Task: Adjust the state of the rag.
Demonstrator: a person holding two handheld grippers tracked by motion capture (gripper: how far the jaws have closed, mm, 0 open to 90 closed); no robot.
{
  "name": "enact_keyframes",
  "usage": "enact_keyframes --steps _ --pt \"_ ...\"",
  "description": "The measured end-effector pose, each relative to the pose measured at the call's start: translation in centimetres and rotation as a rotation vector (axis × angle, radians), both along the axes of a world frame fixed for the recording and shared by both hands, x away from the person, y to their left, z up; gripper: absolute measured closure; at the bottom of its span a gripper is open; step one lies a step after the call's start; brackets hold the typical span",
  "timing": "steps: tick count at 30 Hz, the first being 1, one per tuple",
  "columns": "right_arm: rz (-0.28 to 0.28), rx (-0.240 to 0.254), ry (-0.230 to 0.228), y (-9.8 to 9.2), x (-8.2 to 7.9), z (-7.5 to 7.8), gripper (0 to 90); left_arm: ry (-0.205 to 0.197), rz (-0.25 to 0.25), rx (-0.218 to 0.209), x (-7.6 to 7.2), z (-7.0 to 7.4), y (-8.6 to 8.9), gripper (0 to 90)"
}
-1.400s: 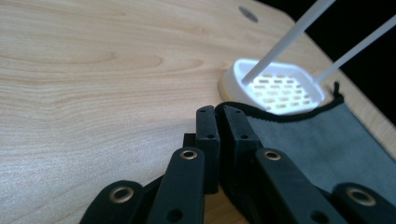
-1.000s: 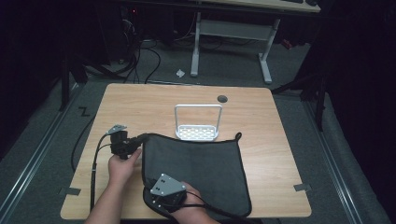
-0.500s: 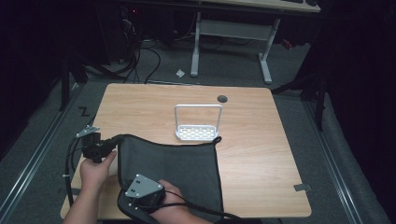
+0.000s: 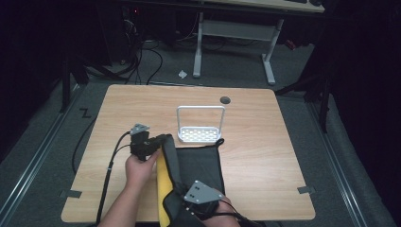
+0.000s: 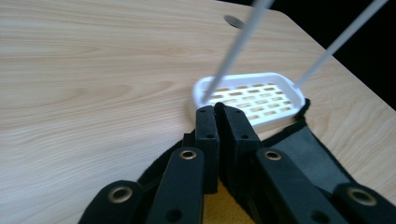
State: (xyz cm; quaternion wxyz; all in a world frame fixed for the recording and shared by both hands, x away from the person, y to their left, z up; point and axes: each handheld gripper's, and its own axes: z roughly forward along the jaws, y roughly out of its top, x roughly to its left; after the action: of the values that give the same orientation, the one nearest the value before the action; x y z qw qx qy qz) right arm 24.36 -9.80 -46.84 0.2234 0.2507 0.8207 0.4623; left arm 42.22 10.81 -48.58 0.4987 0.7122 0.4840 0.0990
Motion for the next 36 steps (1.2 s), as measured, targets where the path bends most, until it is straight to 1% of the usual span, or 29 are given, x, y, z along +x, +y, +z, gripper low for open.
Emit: enact_keyframes --steps 2,5,7,10,13,15,17,19,22,24,26,27,28,29,30,32,33,35,36 --pt "-0.03 -0.012 0.008 -1.7 -0.2 -0.7 81.5 0.002 -0.017 0.012 0.1 -0.2 -1.9 84.7" --pt "-0.059 -0.008 0.026 -3.6 -0.5 -1.3 81.4 0.01 -0.043 0.017 0.2 -0.3 -3.9 84.8" --pt "-0.073 -0.01 0.037 -4.4 -0.7 -1.6 81.1 0.01 -0.056 0.025 0.2 -0.3 -5.1 84.7" --pt "-0.087 -0.013 0.049 -5.3 -0.9 -2.0 80.9 0.011 -0.075 0.037 0.4 -0.2 -6.5 84.8" --pt "-0.099 -0.016 0.05 -5.8 -1.0 -2.1 80.8 0.015 -0.081 0.03 0.5 -0.2 -7.2 84.7" --pt "-0.105 -0.026 0.043 -6.2 -1.0 -2.3 80.8 0.027 -0.096 0.042 0.7 -0.3 -7.8 84.5" --pt "-0.114 -0.041 0.043 -6.5 -1.1 -2.6 80.7 0.025 -0.103 0.061 0.7 -0.3 -8.2 84.4" --pt "-0.121 -0.046 0.057 -7.0 -1.1 -2.8 80.6 0.031 -0.113 0.06 0.8 -0.3 -8.6 84.4" --pt "-0.134 -0.052 0.058 -7.6 -1.3 -3.0 79.7 0.031 -0.127 0.061 0.9 -0.3 -9.5 84.4" --pt "-0.155 -0.058 0.058 -8.0 -1.5 -3.0 78.0 0.033 -0.135 0.064 1.0 -0.3 -10.0 84.4" --pt "-0.16 -0.058 0.072 -8.4 -1.6 -3.2 75.5 0.037 -0.144 0.065 1.0 -0.4 -10.6 83.9" --pt "-0.163 -0.055 0.074 -8.6 -1.7 -3.2 73.3 0.041 -0.151 0.066 1.0 -0.5 -10.9 83.7" --pt "-0.162 -0.052 0.074 -8.8 -1.8 -3.1 69.0 0.045 -0.158 0.068 1.1 -0.6 -11.3 83.2" --pt "-0.166 -0.047 0.069 -9.0 -1.9 -3.0 64.2 0.058 -0.171 0.06 1.2 -0.8 -11.7 81.9" --pt "-0.176 -0.029 0.061 -9.4 -2.0 -2.8 61.5 0.065 -0.176 0.057 1.2 -0.9 -11.9 77.9" --pt "-0.202 0.001 0.052 -9.9 -1.9 -2.4 58.3 0.083 -0.19 0.028 1.2 -1.2 -12.4 66.6" --pt "-0.218 0.009 0.038 -10.2 -1.8 -2.2 58.4 0.081 -0.204 0.009 1.2 -1.2 -12.6 62.3" --pt "-0.24 0.025 0.036 -10.9 -1.4 -2.0 58.5 0.069 -0.215 0.004 0.9 -1.2 -12.8 55.1" --pt "-0.25 0.028 0.039 -11.1 -1.2 -2.1 58.5 0.065 -0.219 0.004 0.8 -1.2 -12.8 53.1"
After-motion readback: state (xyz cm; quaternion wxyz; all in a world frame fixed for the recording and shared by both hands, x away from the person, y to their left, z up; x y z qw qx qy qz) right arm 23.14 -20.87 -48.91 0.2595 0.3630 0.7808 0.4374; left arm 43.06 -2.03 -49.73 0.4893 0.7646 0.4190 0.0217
